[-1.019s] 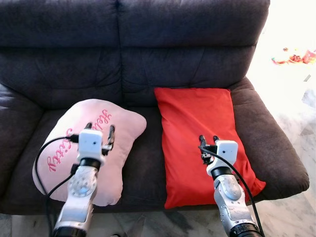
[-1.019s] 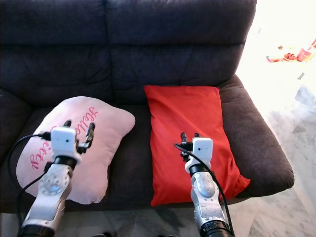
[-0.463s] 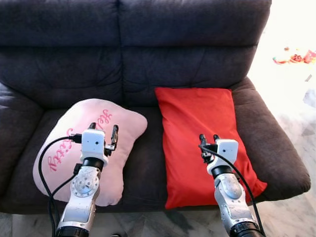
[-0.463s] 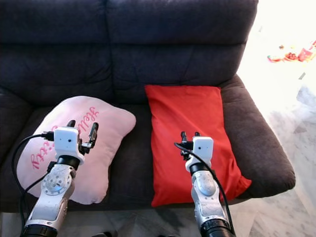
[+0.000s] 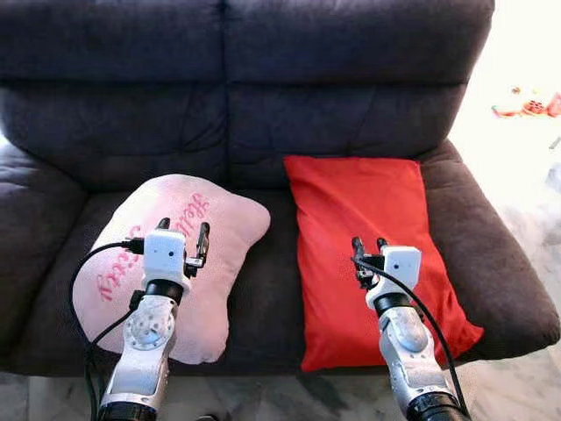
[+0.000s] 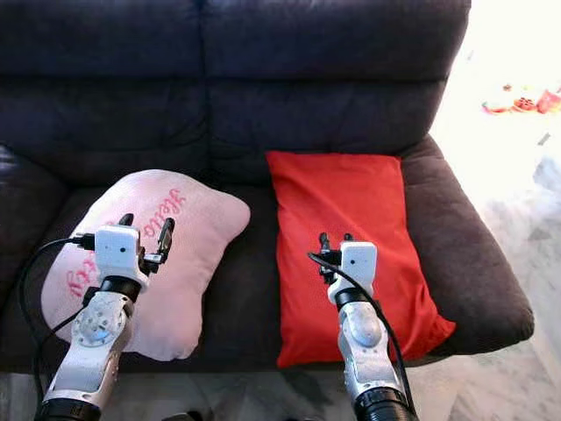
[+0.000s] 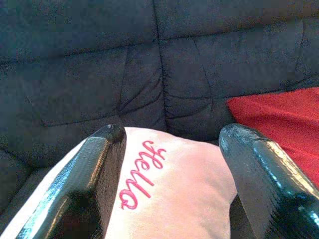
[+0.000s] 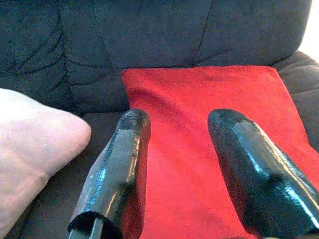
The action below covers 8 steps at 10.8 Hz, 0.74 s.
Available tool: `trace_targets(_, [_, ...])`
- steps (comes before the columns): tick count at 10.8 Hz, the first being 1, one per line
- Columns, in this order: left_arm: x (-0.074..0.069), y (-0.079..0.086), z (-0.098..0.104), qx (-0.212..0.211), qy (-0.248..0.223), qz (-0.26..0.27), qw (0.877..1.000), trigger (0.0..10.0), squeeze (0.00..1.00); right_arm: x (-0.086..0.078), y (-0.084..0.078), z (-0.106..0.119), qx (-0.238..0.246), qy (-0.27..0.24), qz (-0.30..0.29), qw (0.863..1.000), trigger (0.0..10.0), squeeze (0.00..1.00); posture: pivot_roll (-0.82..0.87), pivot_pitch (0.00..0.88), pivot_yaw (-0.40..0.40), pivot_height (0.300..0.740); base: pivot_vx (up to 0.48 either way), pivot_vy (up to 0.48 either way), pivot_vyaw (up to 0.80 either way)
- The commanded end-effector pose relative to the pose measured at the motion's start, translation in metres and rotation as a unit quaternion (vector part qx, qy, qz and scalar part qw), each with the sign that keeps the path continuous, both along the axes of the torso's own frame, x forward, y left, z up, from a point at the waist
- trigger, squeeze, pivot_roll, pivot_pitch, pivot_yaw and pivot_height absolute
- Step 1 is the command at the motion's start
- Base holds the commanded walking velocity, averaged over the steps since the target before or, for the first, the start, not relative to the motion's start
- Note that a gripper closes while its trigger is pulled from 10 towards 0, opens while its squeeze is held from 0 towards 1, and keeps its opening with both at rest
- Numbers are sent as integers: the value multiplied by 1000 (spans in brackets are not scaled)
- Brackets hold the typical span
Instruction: Move the pillow to the sofa from floor
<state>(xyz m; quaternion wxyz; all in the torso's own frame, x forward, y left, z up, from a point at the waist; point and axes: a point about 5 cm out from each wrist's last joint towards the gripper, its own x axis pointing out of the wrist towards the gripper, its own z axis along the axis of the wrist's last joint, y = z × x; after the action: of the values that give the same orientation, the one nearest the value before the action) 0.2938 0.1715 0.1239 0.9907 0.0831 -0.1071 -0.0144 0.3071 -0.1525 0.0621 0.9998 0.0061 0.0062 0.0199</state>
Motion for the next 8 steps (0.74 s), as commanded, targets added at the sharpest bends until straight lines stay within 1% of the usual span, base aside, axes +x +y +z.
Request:
trace_targets(1, [-1,1,1,8,0,-1,1000,10000,0,-1,0,-2,-3,1,1,1000,10000,0,166,140,-35,740,0,0,0])
trace_targets(8, [0,2,1,-2,2,-4,1000,10000,0,0,3,-2,0,2,3,1000,10000,0,172,142,-31,740,0,0,0])
